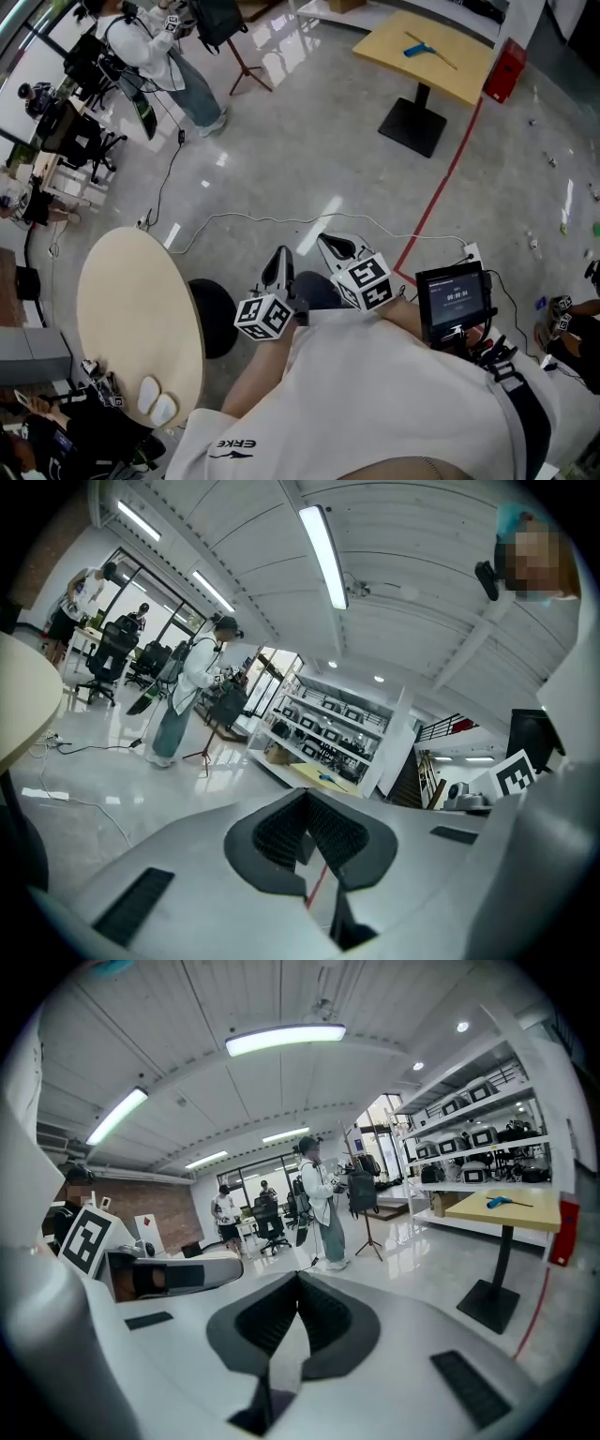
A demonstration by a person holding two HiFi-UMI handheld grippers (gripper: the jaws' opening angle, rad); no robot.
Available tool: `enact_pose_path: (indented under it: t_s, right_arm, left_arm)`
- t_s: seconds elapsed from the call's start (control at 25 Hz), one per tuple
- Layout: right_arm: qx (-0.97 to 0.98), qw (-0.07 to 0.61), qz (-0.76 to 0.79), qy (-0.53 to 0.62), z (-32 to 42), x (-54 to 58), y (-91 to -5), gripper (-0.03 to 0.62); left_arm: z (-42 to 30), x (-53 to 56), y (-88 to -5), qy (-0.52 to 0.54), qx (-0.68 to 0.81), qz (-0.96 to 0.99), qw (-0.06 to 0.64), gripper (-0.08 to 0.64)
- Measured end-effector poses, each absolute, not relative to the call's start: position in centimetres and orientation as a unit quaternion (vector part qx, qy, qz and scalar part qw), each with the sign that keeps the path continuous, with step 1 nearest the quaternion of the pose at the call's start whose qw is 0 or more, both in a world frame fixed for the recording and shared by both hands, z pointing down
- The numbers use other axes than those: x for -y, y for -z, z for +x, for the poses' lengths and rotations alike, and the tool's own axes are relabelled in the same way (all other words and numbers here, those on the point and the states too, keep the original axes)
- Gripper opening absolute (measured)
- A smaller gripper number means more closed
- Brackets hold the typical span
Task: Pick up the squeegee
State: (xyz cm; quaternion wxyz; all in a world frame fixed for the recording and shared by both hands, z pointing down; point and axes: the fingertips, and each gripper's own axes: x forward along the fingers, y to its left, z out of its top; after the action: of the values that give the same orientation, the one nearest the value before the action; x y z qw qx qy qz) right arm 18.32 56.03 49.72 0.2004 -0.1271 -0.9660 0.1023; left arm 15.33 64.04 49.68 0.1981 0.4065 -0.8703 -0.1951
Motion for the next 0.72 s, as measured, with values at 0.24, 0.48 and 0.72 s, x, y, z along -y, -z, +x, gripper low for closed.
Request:
enact_pose_path:
  t_s: [0.24,0.48,0.72]
  right_arm:
    - [0.966,0.206,-0.115,-0.102,16.2,-55.0,-49.4,0.002]
    - [0.968,0.211,-0.089,-0.102,11.3,-52.9,-49.7,0.002]
    - [0.969,0.216,-0.055,-0.106,5.9,-50.9,-49.9,0.002]
  left_arm:
    - [12.9,-62.7,-49.6,0.193,0.862,0.421,0.208,0.005]
    - [7.5,-59.6,-49.7,0.193,0.844,0.452,0.213,0.005]
    - [1.6,-57.1,-49.6,0.191,0.826,0.482,0.219,0.005]
